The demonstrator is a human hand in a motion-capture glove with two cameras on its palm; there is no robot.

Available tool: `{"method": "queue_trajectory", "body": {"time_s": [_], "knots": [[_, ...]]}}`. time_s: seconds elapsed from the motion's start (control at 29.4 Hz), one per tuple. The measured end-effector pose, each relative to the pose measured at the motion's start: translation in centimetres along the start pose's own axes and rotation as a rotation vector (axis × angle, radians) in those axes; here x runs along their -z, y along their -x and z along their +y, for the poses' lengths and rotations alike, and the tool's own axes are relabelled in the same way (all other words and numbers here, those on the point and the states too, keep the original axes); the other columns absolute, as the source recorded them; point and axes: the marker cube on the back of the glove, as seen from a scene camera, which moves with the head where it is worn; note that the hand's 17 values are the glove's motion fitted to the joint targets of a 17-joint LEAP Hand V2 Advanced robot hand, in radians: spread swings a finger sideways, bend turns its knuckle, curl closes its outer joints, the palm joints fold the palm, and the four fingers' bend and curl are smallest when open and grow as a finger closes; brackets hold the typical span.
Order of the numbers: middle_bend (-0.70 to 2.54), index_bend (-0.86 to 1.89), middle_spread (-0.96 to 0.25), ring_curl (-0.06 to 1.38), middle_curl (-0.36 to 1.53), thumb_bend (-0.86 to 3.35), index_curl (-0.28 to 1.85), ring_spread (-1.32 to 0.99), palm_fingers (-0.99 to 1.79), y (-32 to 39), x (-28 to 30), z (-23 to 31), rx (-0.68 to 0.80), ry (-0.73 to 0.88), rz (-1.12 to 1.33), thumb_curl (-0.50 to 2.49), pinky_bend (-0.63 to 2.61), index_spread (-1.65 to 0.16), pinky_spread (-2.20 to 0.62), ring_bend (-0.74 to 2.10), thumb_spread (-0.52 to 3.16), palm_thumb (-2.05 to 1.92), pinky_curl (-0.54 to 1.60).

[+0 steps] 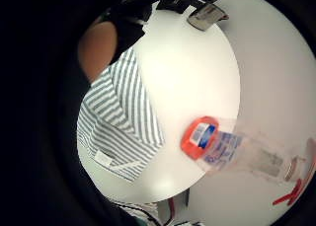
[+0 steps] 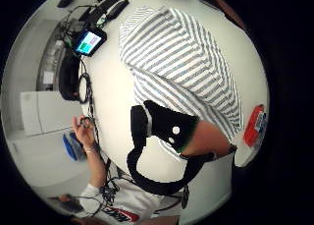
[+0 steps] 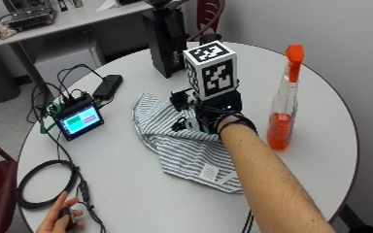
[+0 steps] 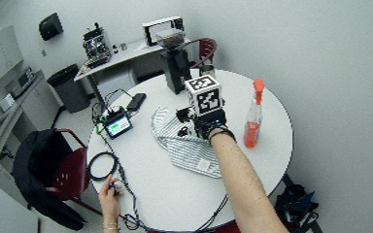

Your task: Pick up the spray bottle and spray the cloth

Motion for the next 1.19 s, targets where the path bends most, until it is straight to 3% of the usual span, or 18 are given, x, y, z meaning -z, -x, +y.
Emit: {"method": "queue_trajectory", "body": {"time_s": [0.31, 0.71, 1.19], "knots": [[0.31, 0.13, -0.04, 0.16, 0.17, 0.14, 0.13, 0.05, 0.45, -0.5, -0.3, 0.3, -0.020, 0.001, 0.007, 0.10, 0.38, -0.33, 0.20, 0.33, 0.79, 0.34, 0.18], [0.31, 0.14, -0.05, 0.20, 0.24, 0.07, 0.18, 0.06, 0.42, -0.5, -0.5, 0.5, -0.010, 0.005, -0.012, 0.15, 0.37, -0.38, 0.23, 0.34, 0.99, 0.37, 0.24], [0.29, 0.14, -0.05, 0.23, 0.29, -0.01, 0.21, 0.08, 0.41, 4.5, 2.1, 5.7, 0.217, -0.104, 0.023, 0.20, 0.37, -0.39, 0.24, 0.33, 1.03, 0.42, 0.28]]}}
